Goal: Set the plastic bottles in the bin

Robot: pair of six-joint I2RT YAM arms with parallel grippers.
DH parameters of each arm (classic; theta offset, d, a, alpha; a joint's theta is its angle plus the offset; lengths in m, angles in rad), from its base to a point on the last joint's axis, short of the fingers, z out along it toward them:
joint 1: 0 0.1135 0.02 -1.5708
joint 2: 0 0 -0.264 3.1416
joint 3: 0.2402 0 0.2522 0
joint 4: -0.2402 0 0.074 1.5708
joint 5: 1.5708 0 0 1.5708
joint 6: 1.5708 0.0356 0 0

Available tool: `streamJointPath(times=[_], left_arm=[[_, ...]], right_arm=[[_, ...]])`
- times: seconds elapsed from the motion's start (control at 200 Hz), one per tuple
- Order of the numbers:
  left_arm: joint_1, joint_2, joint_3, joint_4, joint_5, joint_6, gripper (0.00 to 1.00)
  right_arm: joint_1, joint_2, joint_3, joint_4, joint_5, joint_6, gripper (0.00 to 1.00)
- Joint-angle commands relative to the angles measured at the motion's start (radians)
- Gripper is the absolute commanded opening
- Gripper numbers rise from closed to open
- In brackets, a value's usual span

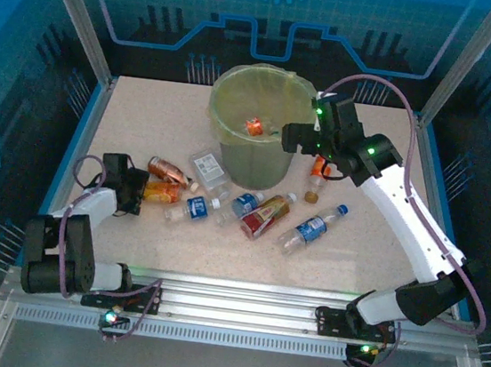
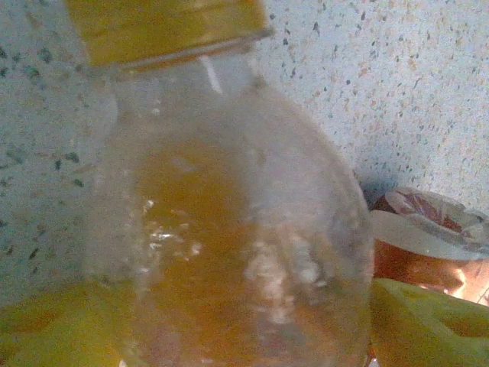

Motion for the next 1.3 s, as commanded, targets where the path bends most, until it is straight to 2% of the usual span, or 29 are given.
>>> streamJointPath(times=[0.0,0.195,0.38,0.65,0.915,1.166,1.296], left_arm=[[0.008,0.039,0.008,0.044,-0.011,-0.039,0.77],[0.008,0.079,0.017,0.082,-0.004,-0.074,0.66],[0.008,0.032,0.035,0.051,-0.035,-0.052,0.60],[0.008,-0.132,0.105,-0.085,-0.136,0.043,0.58],[0.007,-0.332,0.185,-0.182,-0.224,0.197,0.56],[0.003,-0.446,0.305,-0.169,-0.145,0.341,0.50],[-0.061,-0.445,0.393,-0.135,-0.106,0.400,0.48]], right_arm=[[-0.012,-0.016,-0.010,0.023,0.005,0.022,1.00],[-0.012,-0.027,-0.020,0.020,0.005,0.026,1.00],[-0.011,-0.046,-0.030,0.027,0.003,0.022,1.00],[-0.006,-0.078,-0.067,0.067,-0.005,-0.015,1.00],[-0.005,-0.110,-0.091,0.060,0.060,0.010,1.00],[-0.011,-0.140,-0.111,0.009,0.149,0.058,1.00],[-0.028,-0.157,-0.120,-0.030,0.166,0.093,1.00]])
